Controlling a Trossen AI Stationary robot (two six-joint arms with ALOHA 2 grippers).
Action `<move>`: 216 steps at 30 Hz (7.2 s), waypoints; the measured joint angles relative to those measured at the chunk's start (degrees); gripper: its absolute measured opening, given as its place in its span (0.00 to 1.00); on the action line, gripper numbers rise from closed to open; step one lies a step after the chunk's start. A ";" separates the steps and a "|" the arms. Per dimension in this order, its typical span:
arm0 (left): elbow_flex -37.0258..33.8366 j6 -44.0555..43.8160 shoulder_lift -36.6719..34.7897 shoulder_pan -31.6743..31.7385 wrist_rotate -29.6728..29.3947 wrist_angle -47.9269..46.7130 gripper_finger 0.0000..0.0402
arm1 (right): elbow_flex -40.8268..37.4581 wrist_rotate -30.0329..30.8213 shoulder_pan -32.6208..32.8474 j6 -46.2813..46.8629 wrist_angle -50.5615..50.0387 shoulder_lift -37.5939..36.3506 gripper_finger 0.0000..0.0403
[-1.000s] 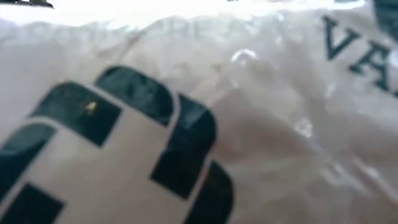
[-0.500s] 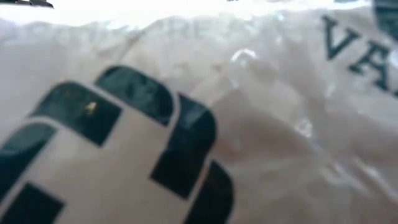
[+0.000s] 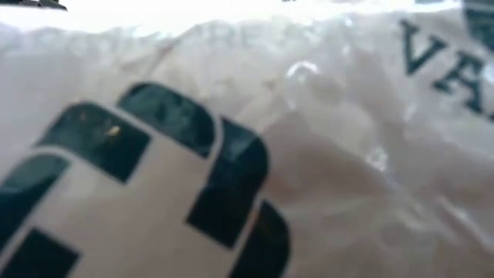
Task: Pick & place medical supplies in basket/bin
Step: Put the mailer bag into the blue bin
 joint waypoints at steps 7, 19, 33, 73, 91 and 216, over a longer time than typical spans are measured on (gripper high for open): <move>0.00 -1.26 0.00 0.00 0.02 -0.02 0.08 | 0.00 0.24 -0.90 -6.75 8.47 1.93 0.52; 0.00 -1.86 0.00 -0.04 0.39 -0.05 0.08 | 0.00 -0.02 -2.36 -6.17 10.30 2.37 0.46; 0.00 -1.80 0.00 0.02 0.39 -0.04 0.08 | 0.00 -2.92 -3.94 -17.05 19.38 6.26 0.34; 0.00 -6.35 -0.02 0.00 0.36 -2.54 0.08 | 6.82 -10.43 -9.08 9.49 13.53 -5.19 0.00; 0.00 -5.95 -0.02 -0.04 5.62 -7.59 0.08 | 27.87 -31.26 -18.75 33.54 -8.49 8.31 0.47; 0.02 16.21 0.00 0.02 2.77 5.97 0.08 | 16.61 -40.27 -72.64 -57.88 -11.43 -15.32 0.00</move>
